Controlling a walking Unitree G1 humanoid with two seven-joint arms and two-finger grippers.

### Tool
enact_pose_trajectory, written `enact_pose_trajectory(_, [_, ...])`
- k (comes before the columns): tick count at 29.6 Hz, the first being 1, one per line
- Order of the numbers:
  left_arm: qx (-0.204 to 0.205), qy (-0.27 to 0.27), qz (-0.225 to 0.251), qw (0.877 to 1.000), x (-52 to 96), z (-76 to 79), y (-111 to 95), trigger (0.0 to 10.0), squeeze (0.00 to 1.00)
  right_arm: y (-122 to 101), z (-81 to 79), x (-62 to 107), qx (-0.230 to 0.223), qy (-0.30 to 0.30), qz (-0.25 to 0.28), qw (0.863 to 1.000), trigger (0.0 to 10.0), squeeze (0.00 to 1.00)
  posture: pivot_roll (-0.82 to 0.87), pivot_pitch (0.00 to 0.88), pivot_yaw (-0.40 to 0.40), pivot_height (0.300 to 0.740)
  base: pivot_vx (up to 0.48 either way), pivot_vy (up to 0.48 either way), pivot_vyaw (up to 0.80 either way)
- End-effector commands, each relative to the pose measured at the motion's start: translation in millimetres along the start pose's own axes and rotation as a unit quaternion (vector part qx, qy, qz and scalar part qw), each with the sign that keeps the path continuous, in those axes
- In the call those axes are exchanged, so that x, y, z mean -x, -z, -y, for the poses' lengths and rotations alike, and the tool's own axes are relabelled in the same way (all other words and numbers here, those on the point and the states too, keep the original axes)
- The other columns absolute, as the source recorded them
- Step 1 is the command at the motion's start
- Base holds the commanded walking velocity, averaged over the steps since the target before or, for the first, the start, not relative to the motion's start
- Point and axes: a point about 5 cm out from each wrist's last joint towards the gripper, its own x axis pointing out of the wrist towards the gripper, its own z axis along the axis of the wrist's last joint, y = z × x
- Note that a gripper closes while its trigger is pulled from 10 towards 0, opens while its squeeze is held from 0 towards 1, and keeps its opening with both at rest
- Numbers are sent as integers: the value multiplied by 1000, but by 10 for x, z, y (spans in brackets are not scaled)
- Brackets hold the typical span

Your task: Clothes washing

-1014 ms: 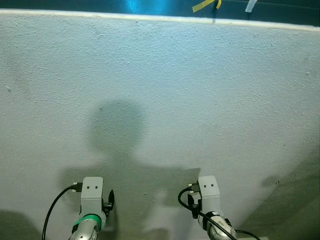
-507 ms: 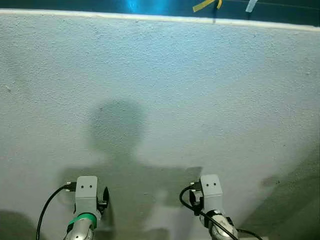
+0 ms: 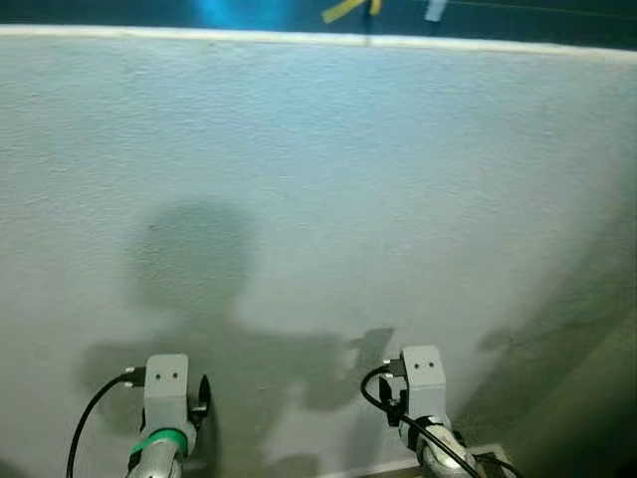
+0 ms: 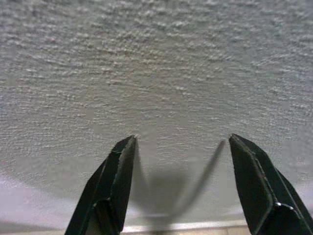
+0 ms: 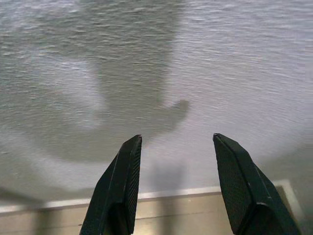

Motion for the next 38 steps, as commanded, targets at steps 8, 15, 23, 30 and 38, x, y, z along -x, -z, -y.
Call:
enact_pose_trajectory(8, [-8, 49, 14, 999, 36, 120, -12, 10000, 0, 84, -30, 28, 8, -4, -15, 1000, 10000, 0, 8, 31, -20, 740, 0, 0, -800])
enact_pose_trajectory(15, [-49, 120, 14, 991, 138, 159, 66, 10000, 0, 111, -33, 37, 13, -4, -20, 1000, 10000, 0, 9, 35, -16, 740, 0, 0, -800])
enact_pose_trajectory(23, [-77, 196, 19, 977, 247, 170, 109, 10000, 0, 145, -44, 46, 16, -10, -28, 999, 10000, 0, 12, 40, -18, 740, 0, 0, -800])
enact_pose_trajectory(30, [-85, 232, 31, 969, 274, 210, 88, 10000, 0, 154, -50, 47, 19, -12, -31, 999, 10000, 0, 12, 43, -19, 740, 0, 0, -800])
enact_pose_trajectory(38, [-87, 238, 34, 967, 266, 232, 70, 10000, 0, 153, -50, 47, 20, -13, -30, 999, 10000, 0, 11, 42, -18, 740, 0, 0, -800])
